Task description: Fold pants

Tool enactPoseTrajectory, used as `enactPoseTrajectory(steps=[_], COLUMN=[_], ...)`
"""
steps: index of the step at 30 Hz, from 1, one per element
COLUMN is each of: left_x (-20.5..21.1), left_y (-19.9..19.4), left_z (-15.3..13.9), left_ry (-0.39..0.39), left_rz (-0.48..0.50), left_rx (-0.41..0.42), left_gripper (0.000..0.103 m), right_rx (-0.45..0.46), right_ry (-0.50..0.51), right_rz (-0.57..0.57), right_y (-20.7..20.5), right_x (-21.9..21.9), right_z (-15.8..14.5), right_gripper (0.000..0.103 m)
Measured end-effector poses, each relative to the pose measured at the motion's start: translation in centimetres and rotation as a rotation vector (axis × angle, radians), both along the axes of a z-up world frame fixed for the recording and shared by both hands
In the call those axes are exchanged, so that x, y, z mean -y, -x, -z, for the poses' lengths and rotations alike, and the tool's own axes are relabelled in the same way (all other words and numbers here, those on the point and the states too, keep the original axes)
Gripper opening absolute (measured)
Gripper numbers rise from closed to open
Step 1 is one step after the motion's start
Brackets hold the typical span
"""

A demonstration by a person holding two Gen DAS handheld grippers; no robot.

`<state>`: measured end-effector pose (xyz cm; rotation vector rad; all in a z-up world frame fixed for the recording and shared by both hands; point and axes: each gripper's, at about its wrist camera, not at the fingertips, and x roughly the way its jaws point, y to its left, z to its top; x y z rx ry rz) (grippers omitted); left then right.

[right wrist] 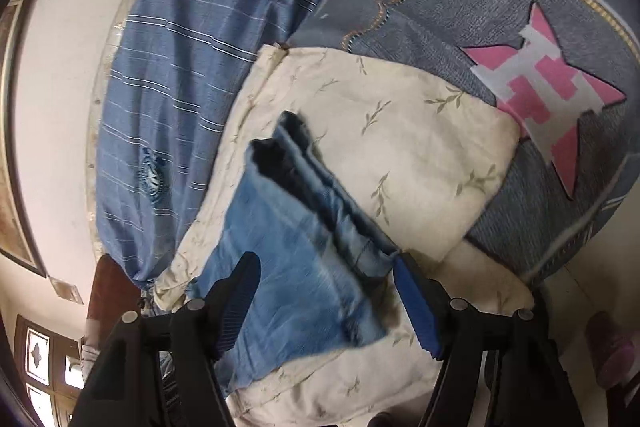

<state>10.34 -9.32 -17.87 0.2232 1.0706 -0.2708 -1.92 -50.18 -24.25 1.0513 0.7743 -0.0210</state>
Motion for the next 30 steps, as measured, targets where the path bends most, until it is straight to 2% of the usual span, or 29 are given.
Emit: enactPoseTrajectory(steps=[3,6,9,10,12,14,16,18,23,28,29,30], left_x=[-1.2,-2.2,-2.4,-2.4,-2.2,-2.2,-2.1,-1.9,-1.9,-1.8,-1.9,-2.0], left_y=[-1.1,-2.2,-2.2,-2.2,-2.3,-2.6,-2.8,-3.0,-3.2,-2.7,-2.7,-2.6], left_z=[0.0,0.9,1.4,1.5,1.7,1.8,1.8,2.1,2.1,1.9,1.9,1.8], left_ry=[0.003,-0.003,-0.016,-0.022,-0.039,-0.044,-0.046,-0.071,-0.083,-0.083,-0.082,-0.082], left_rz=[-0.051,-0.093,-0.091,-0.086,-0.077,-0.084,-0.087,-0.062,-0.039,-0.045,-0.044,-0.044], left_rx=[0.008,-0.024,-0.024,-0.021,-0.012,-0.013,-0.016,-0.016,-0.024,-0.030,-0.034,-0.037], left_gripper=[0.093,0.093,0.093,0.093,0.093,0.093,0.094,0.096,0.096,0.096,0.096,0.096], right_rx=[-0.002,-0.009,0.006,0.031,0.068,0.061,0.000,-0.031,-0.045,-0.043,-0.030,-0.020], right_ry=[0.032,0.075,0.153,0.127,0.006,-0.022,0.075,0.146,0.176,0.268,0.262,0.249], right_rz=[-0.007,-0.007,0.107,0.128,0.093,0.043,-0.016,-0.018,-0.019,-0.124,-0.136,-0.147], right_y=[-0.8,-1.2,-0.1,0.2,0.0,-0.7,-1.8,-2.1,-2.2,-3.3,-3.3,-3.3], right_x=[-0.2,-0.6,0.7,1.4,2.0,1.4,0.1,-0.4,-0.5,-3.1,-3.2,-3.3], right_z=[-0.1,-0.4,-1.6,-1.7,-0.9,-0.4,-0.5,-0.8,-0.7,-1.2,-1.3,-1.3], right_gripper=[0.072,0.070,0.066,0.066,0.066,0.066,0.067,0.067,0.067,0.069,0.068,0.062])
